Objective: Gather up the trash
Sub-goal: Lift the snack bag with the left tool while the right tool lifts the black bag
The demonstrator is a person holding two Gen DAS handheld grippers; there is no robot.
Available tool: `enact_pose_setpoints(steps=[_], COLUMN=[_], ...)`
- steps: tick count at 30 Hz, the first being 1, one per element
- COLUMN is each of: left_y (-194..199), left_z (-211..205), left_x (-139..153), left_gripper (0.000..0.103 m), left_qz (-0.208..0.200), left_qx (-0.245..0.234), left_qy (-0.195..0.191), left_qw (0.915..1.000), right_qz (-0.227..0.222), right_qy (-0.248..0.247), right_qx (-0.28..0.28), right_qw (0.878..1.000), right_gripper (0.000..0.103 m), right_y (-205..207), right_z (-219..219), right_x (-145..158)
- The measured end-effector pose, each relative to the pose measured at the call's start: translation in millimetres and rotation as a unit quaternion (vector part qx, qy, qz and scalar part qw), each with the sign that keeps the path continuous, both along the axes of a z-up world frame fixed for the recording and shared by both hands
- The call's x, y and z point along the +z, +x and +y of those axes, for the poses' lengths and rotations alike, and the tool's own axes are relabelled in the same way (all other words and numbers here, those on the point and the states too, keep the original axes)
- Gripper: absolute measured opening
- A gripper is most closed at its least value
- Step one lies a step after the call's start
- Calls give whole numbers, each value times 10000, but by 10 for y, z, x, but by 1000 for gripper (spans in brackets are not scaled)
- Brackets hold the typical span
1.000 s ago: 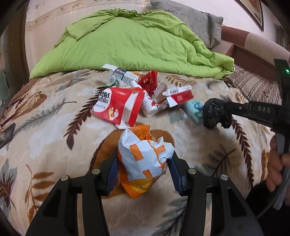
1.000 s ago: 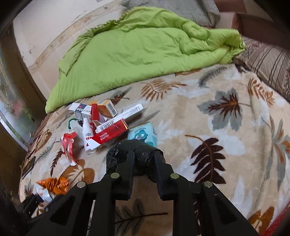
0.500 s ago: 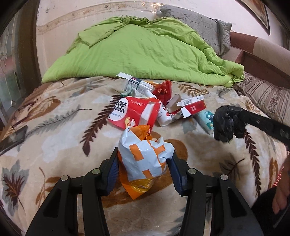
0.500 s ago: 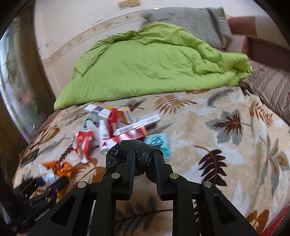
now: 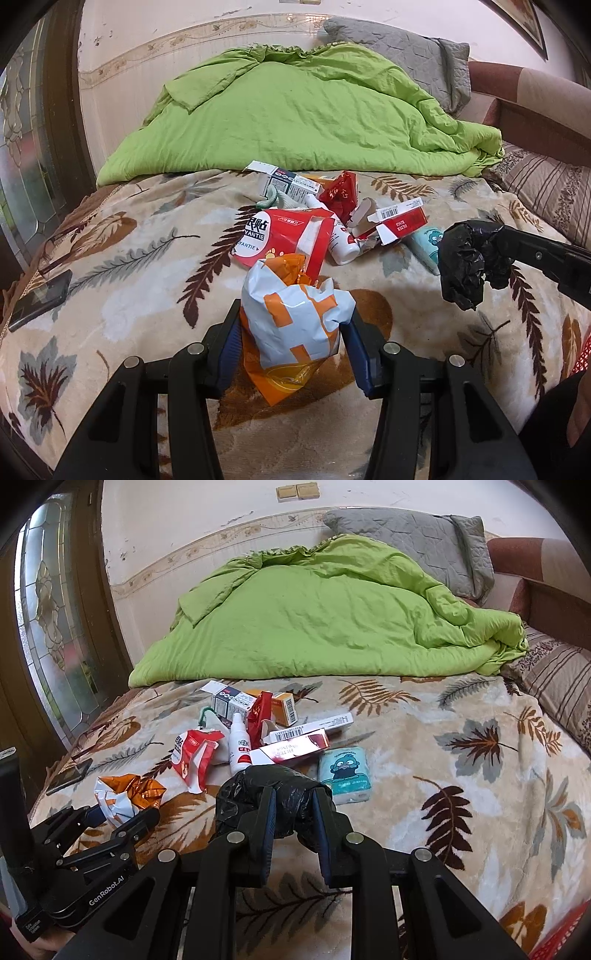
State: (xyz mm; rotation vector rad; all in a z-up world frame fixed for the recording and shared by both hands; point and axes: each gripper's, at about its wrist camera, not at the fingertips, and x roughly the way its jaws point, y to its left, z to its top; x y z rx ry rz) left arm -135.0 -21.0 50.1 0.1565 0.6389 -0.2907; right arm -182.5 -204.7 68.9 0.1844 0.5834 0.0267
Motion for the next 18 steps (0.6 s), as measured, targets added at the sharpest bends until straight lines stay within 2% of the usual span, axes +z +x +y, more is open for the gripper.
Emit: enact_pose_setpoints(steps=[18], left_y=[-14], left_z=[-7], left_x=[18], left_gripper=[50], left_qz=[12], left_qx=[-48], left_qy=[-7], left_qw=[10000], right_qz=[-28], right_qy=[44], right_qx=[-33], right_qw=[10000], right_gripper=[21], right_y=[-53], right_z=[-51], right_x=[5])
